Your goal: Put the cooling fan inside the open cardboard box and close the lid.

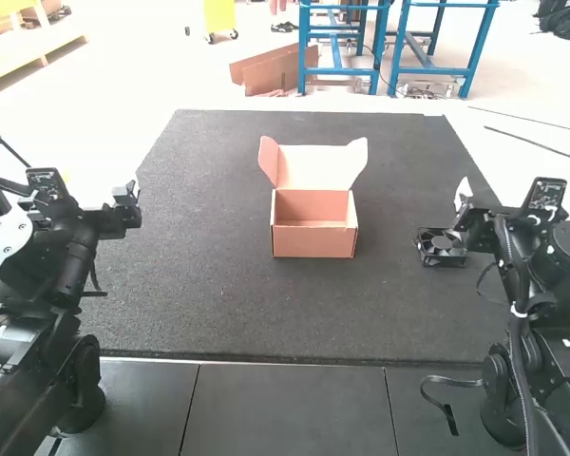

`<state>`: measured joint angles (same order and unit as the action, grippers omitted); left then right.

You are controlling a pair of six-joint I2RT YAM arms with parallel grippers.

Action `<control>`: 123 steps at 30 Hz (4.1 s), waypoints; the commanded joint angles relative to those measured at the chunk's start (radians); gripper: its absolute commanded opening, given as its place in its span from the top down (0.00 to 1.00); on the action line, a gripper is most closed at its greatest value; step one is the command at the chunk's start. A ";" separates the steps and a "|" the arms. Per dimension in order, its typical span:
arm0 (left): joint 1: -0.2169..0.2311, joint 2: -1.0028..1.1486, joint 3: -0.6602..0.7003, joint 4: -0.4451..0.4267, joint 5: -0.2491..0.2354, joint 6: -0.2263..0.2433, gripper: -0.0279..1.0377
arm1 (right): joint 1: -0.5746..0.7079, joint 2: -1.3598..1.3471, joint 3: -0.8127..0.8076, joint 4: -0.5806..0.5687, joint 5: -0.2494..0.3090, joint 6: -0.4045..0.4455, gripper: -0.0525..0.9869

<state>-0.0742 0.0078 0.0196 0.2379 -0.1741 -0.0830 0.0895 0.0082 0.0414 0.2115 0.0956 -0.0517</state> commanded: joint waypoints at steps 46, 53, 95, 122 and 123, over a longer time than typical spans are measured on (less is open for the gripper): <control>-0.013 0.790 0.852 -0.726 0.084 -0.055 0.06 | -0.165 0.915 0.940 -0.768 -0.073 0.128 0.08; -0.016 0.822 0.849 -0.746 0.093 -0.001 0.06 | -0.175 1.070 0.980 -0.885 -0.106 0.061 0.08; -0.009 0.942 0.864 -0.706 0.122 -0.004 0.06 | -0.330 1.698 1.091 -0.793 -0.154 -0.284 0.10; -0.009 0.939 0.878 -0.724 0.120 -0.006 0.06 | -0.309 1.885 1.147 -0.724 -0.165 -0.267 0.10; -0.007 0.939 0.879 -0.724 0.120 -0.006 0.06 | -0.309 1.891 1.147 -0.725 -0.163 -0.269 0.10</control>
<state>-0.0814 0.9554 0.8421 -0.4896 -0.0589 -0.0971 -0.2295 1.8851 1.1675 -0.5129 -0.0566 -0.3275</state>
